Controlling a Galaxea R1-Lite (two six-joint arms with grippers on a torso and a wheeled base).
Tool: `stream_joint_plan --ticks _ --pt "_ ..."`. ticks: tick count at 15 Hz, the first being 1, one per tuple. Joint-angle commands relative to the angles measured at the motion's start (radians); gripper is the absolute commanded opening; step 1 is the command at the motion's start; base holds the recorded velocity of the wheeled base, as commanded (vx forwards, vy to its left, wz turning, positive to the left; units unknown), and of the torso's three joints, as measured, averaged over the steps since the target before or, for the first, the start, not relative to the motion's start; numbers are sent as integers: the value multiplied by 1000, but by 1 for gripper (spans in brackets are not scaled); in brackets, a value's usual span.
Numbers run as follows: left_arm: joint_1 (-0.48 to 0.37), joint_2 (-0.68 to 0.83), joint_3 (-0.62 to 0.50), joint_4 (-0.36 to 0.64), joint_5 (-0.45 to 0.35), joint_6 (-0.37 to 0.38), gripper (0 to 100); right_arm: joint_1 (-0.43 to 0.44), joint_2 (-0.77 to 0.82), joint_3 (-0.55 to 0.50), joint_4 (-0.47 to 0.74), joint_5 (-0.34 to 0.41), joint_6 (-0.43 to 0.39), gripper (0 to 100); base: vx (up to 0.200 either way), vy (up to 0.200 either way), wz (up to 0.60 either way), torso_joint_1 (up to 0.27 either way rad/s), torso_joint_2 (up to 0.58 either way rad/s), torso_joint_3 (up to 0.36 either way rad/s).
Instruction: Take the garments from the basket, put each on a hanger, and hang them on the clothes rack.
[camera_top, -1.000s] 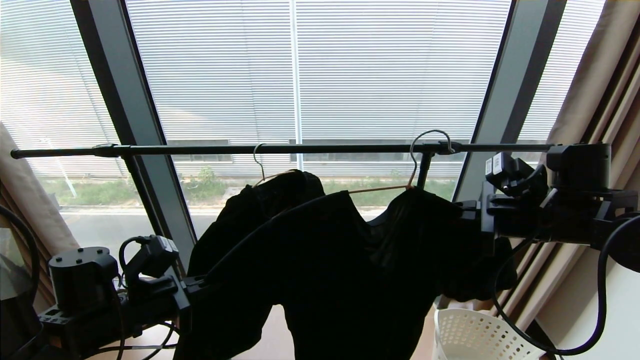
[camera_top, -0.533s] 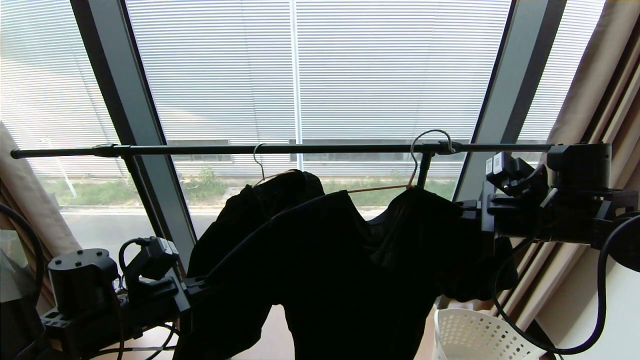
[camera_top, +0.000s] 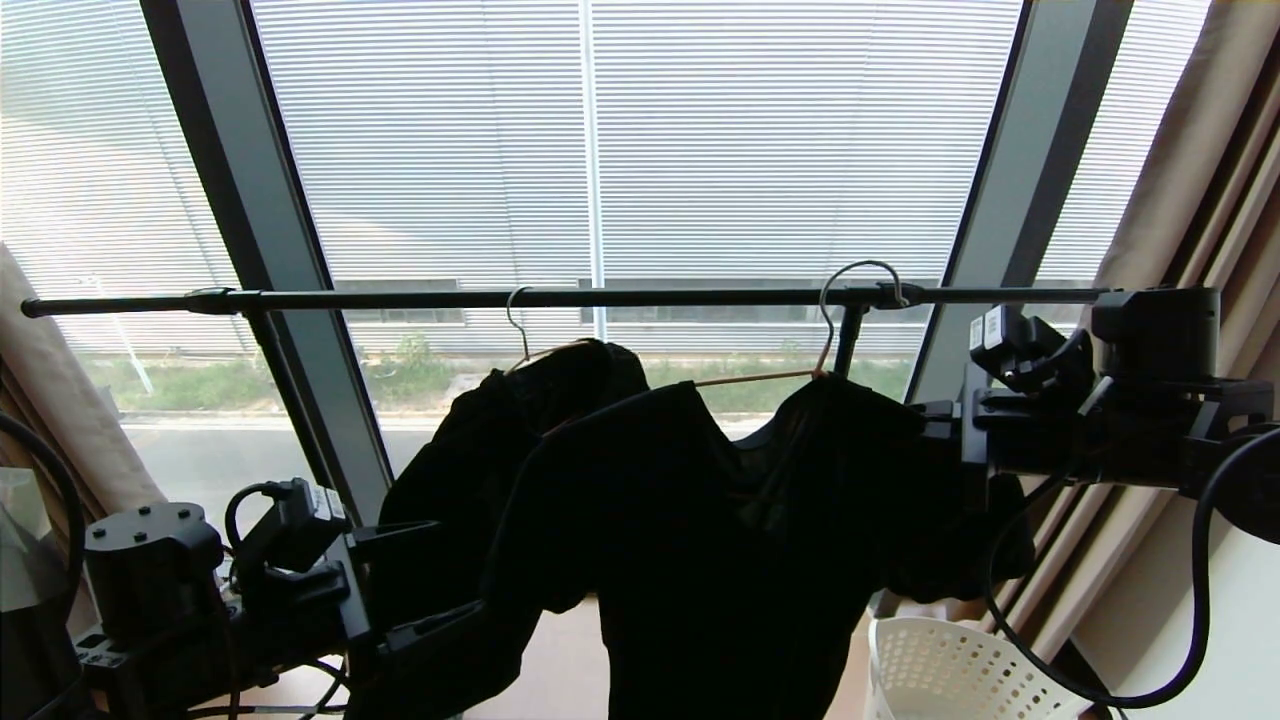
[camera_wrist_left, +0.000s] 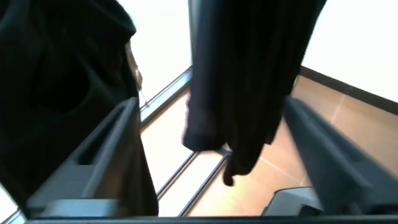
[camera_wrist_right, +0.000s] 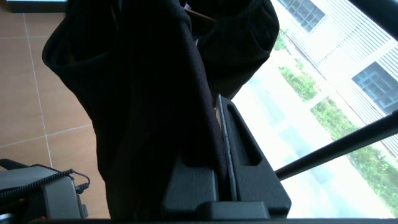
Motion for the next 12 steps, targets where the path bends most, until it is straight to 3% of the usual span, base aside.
stream_joint_plan --ticks 1,5,7,9,11,12 --pt "2 0 16 -25 -15 -16 100 0 6 2 0 -1 -1 0 0 0 0 0 0 0" --pt "-6 -34 16 -25 -1 -110 100 17 14 11 3 -3 -1 0 0 0 0 0 0 0" --pt "-45 -103 -4 -25 14 -206 100 55 49 11 1 -7 -7 0 0 0 0 0 0 0" --pt "-48 -172 -25 -22 16 -223 100 82 64 23 1 -10 -24 0 0 0 0 0 0 0" --pt "-56 -257 -70 118 19 -223 100 97 63 32 1 -10 -26 0 0 0 0 0 0 0" --pt "-68 -338 -129 296 57 -223 100 98 63 34 1 -10 -30 0 0 0 0 0 0 0"
